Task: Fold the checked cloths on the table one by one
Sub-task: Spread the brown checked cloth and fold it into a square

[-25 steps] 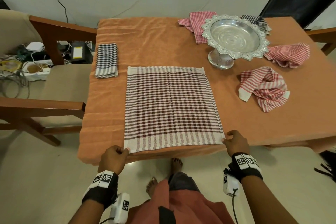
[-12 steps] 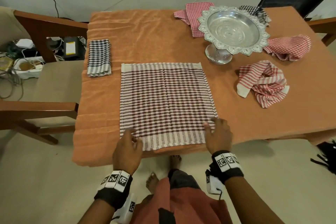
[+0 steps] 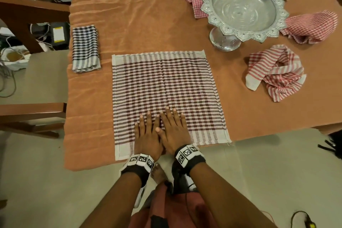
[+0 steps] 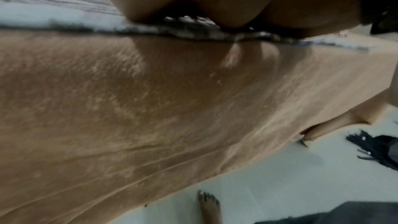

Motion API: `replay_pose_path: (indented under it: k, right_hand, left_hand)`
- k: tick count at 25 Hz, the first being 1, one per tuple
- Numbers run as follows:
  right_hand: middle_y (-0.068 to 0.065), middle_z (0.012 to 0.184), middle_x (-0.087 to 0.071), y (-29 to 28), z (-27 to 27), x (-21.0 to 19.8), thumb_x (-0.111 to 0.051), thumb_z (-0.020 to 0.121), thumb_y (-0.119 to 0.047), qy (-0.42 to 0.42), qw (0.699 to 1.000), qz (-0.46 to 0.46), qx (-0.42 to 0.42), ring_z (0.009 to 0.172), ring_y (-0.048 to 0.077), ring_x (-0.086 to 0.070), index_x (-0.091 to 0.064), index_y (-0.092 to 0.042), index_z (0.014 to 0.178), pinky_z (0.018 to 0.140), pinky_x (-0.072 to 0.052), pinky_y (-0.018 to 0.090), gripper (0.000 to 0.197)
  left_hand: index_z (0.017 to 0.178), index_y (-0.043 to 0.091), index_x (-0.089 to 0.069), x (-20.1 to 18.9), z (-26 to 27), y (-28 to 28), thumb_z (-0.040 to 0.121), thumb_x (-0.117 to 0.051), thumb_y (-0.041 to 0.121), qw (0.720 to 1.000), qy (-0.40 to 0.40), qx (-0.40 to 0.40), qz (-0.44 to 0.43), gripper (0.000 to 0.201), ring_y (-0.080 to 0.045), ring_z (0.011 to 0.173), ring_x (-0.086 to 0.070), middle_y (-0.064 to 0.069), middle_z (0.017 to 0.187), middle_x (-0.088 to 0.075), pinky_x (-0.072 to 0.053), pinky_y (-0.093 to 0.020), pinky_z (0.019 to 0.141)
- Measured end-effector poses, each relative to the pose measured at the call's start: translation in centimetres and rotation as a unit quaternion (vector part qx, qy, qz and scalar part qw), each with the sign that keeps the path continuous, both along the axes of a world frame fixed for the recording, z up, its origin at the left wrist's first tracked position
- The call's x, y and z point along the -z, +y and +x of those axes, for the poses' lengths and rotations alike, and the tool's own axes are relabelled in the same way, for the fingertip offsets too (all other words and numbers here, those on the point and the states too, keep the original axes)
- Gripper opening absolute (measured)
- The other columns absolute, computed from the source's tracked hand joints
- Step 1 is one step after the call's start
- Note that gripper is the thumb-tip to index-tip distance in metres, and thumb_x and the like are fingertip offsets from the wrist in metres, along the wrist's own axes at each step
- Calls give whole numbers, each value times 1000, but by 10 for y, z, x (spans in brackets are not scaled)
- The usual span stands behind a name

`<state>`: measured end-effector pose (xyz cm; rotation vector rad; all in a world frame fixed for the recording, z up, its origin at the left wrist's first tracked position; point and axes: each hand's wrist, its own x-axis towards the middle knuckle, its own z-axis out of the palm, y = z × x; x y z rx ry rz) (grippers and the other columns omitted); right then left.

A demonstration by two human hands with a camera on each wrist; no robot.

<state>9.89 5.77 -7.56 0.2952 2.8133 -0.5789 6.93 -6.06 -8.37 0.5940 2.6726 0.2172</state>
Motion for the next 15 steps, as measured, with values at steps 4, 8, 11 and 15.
replay_pose_path:
  k: [4,8,11,15]
  right_hand:
    - [-1,160,-13,18,9,6,-4,92,-67,1,998,51,-26,148,22,-9,-21,-25,151,119,3,44,75]
    - [-4,159,6,85,35,14,-8,92,-67,-19,994,83,64,148,23,3,-5,-26,153,117,13,40,74]
    - [0,161,0,116,48,8,-8,91,-66,-29,987,99,122,148,24,-1,-6,-21,153,119,5,42,77]
    - [1,161,2,115,47,6,5,85,-70,-45,986,104,120,148,23,3,-5,-19,153,119,8,41,85]
  left_hand:
    - [152,27,-18,8,4,-8,93,-23,51,999,49,9,4,63,-31,147,-11,-4,159,-8,0,-47,117]
    - [152,31,-11,10,-14,-37,94,-7,58,994,57,-86,-20,64,-29,148,-1,-2,160,0,5,-45,117]
    - [152,26,-19,7,-25,-56,94,-8,55,990,72,-110,-45,66,-30,147,-8,-5,161,-5,4,-46,117]
    - [151,23,-26,6,-26,-55,94,-15,55,993,61,-97,-36,66,-33,145,-17,-9,160,-13,-5,-51,117]
